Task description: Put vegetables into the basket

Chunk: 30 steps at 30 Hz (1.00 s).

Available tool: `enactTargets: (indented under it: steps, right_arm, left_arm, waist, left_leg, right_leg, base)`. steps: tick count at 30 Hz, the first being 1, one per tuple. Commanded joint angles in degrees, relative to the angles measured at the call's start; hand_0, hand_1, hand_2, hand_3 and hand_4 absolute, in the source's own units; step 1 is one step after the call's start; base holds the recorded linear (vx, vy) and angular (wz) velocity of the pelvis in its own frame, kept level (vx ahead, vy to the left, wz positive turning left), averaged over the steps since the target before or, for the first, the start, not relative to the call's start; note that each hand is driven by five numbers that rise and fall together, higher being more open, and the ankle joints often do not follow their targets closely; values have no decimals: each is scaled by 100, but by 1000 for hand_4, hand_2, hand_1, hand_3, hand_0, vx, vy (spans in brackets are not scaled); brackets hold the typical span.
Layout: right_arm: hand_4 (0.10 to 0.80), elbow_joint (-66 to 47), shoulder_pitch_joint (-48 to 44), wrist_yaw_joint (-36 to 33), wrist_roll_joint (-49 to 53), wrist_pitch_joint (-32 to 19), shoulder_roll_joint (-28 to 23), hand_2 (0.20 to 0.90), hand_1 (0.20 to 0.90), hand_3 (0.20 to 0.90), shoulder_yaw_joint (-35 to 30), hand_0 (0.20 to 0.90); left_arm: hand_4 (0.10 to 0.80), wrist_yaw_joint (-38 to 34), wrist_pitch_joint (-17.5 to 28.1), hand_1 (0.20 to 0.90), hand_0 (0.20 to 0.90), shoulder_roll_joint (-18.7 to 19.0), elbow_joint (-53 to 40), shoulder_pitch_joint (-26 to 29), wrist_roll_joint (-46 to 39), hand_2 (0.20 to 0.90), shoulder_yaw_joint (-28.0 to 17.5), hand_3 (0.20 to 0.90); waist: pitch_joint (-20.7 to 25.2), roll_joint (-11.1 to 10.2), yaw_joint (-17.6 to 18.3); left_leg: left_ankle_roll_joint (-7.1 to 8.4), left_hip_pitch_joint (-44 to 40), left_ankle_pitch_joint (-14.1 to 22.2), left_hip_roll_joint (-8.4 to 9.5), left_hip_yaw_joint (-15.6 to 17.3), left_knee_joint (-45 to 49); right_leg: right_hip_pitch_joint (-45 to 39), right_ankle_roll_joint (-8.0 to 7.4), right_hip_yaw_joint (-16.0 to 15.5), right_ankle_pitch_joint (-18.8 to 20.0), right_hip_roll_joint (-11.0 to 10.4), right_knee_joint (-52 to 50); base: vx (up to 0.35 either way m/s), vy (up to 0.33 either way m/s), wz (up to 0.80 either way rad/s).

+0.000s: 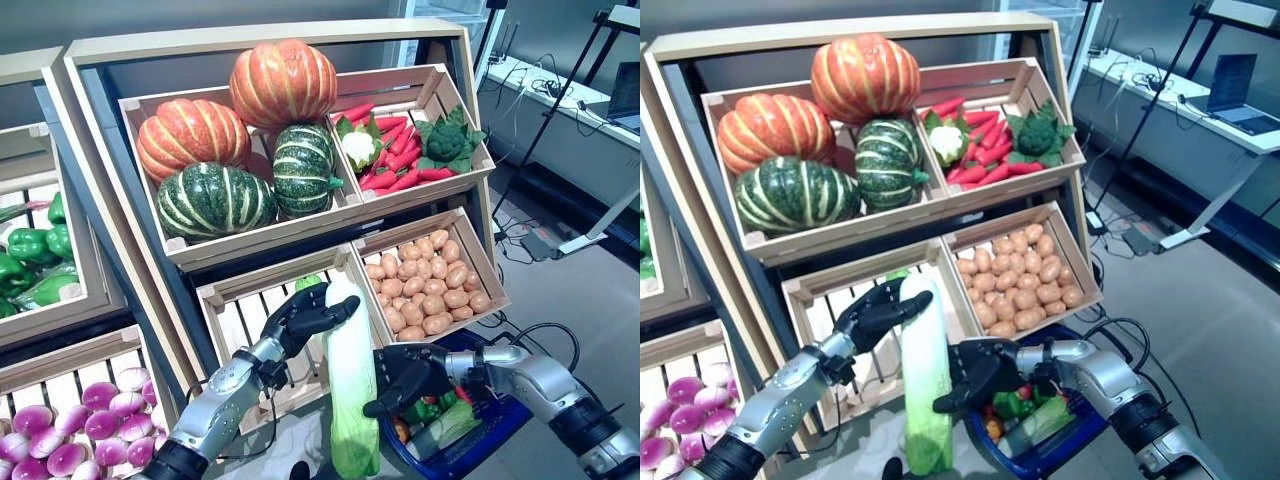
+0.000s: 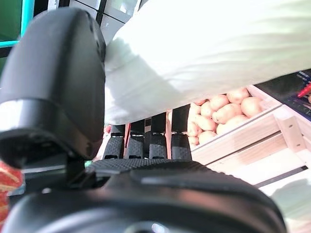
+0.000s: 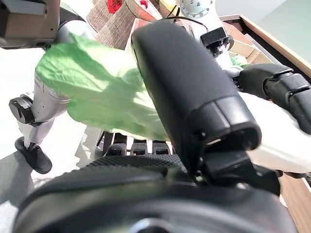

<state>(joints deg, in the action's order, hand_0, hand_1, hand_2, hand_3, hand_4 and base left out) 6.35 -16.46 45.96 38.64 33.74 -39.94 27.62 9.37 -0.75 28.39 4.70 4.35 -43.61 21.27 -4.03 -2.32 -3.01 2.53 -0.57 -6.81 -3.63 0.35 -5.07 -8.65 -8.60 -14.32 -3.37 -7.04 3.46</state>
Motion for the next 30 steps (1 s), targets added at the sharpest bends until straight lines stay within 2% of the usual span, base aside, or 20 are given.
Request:
enactTargets:
  steps: [1, 9, 20, 21, 22, 23, 30]
  right_arm:
    - [400, -458, -97, 664, 443, -185, 379, 300, 300, 300, 483, 300]
    - [400, -472, -39, 464, 620, -200, 507, 300, 300, 300, 434, 300]
    - [400, -531, 127, 77, 832, -353, 638, 300, 300, 300, 283, 300]
    - [400, -542, 145, 19, 900, -363, 654, 300, 300, 300, 269, 300]
    - [400, -546, 157, -28, 942, -374, 662, 300, 300, 300, 265, 300]
    - [400, -567, 173, -88, 991, -384, 665, 300, 300, 300, 235, 300]
    - [400, -588, 279, -346, 1309, -565, 766, 300, 300, 300, 65, 300]
  left_arm:
    - [400, -77, 733, 300, 300, -337, -102, 827, -369, 300, -309, 300]
    - [400, -201, 770, 300, 300, -427, -105, 794, -351, 300, -339, 300]
    - [400, -215, 560, 300, 300, -433, -195, 695, -122, 300, -393, 300]
    - [513, -231, 559, 469, 469, -428, -192, 684, -73, 469, -394, 469]
    - [711, -231, 560, 766, 766, -424, -191, 676, -58, 766, -391, 766]
    - [800, -253, 533, 900, 900, -414, -186, 663, -35, 900, -397, 900]
    - [800, -259, 499, 900, 900, -408, -160, 615, -110, 900, -418, 900]
  waist:
    - [267, -131, -120]
    - [273, -116, -120]
    - [255, -101, -130]
    - [254, -100, -132]
    - [255, -99, -133]
    - [249, -96, -129]
    - [216, -57, -113]
  left_leg:
    - [79, -307, 623, -23, 85, 7]
    - [75, -330, 633, -20, 56, 7]
    - [68, -349, 641, -16, 40, 7]
    - [66, -354, 645, -15, 40, 7]
    - [67, -355, 646, -15, 43, 7]
    - [68, -358, 646, -19, 53, 7]
    - [57, -381, 656, -23, 50, 7]
  right_leg:
    - [301, 43, 133, 442, -351, -127]
    - [286, 46, 153, 431, -358, -131]
    - [265, 36, 160, 419, -375, -136]
    - [260, 33, 162, 415, -376, -136]
    - [261, 31, 163, 412, -377, -139]
    - [265, 31, 166, 414, -379, -140]
    - [270, 29, 206, 393, -378, -171]
  base:
    - [0, 0, 0]
    - [0, 0, 0]
    - [5, -1, 1]
    - [0, 0, 0]
    - [0, 0, 0]
    - [0, 0, 0]
    - [0, 0, 0]
